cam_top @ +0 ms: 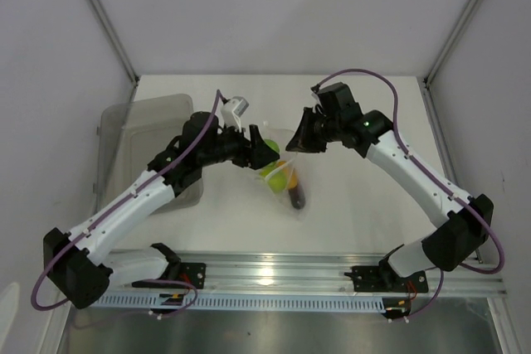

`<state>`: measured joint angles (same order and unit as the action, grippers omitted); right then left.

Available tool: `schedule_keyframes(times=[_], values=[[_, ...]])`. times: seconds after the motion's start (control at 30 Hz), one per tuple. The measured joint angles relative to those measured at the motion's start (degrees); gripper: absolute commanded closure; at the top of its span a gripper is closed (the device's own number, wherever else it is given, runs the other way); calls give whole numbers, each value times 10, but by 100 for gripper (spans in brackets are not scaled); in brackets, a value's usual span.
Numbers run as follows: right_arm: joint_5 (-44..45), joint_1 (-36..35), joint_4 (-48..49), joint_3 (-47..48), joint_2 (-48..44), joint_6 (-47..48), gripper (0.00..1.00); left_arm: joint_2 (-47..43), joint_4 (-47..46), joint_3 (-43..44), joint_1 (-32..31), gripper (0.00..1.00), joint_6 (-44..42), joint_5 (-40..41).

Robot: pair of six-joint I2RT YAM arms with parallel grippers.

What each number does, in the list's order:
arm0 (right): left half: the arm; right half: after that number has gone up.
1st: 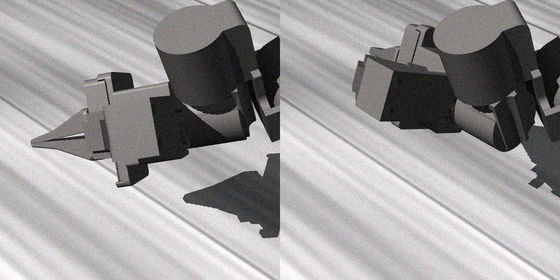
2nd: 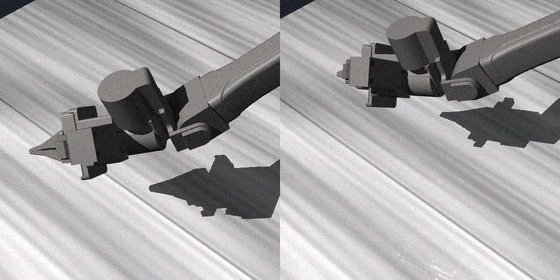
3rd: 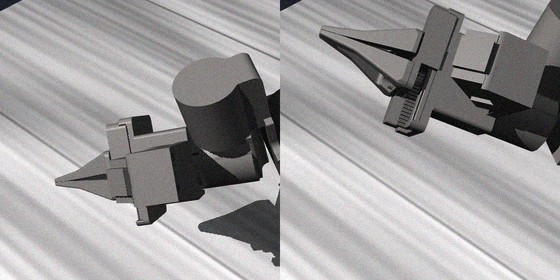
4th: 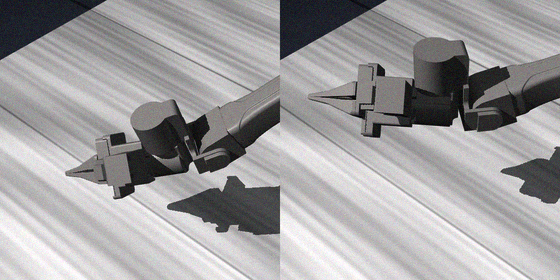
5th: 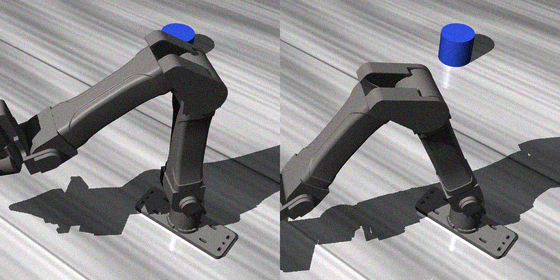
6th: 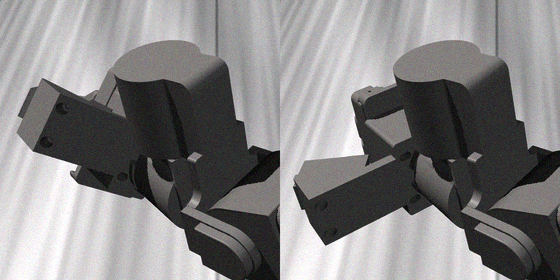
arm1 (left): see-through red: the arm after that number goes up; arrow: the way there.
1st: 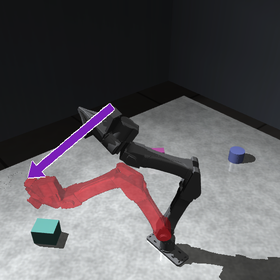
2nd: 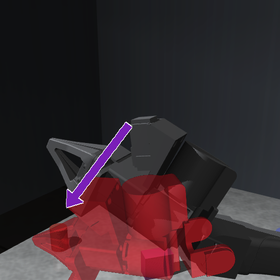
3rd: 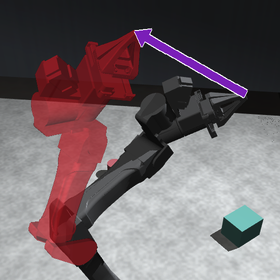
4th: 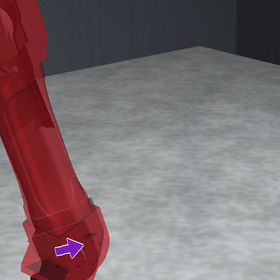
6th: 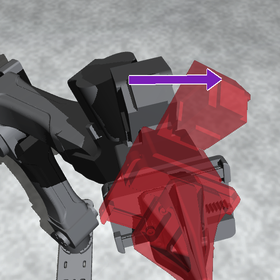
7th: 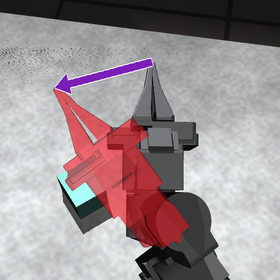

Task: Place the food in the zip-top bag and seal the zipper
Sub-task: Place the fake fruit in the zipper food storage bag.

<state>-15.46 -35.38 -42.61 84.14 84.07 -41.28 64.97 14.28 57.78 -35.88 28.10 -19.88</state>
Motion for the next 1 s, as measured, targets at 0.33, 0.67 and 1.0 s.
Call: schedule_keyframes(times=[0.33,0.67,1.0], values=[[0,-4,0,-6,-7,-8,100,70,24,38,-23,6,-7,33],[-12,-3,4,-6,-7,-15,100,-9,40,38,-26,1,-31,104],[-111,85,34,-17,-40,-32,100,-176,55,38,-26,0,-48,199]])
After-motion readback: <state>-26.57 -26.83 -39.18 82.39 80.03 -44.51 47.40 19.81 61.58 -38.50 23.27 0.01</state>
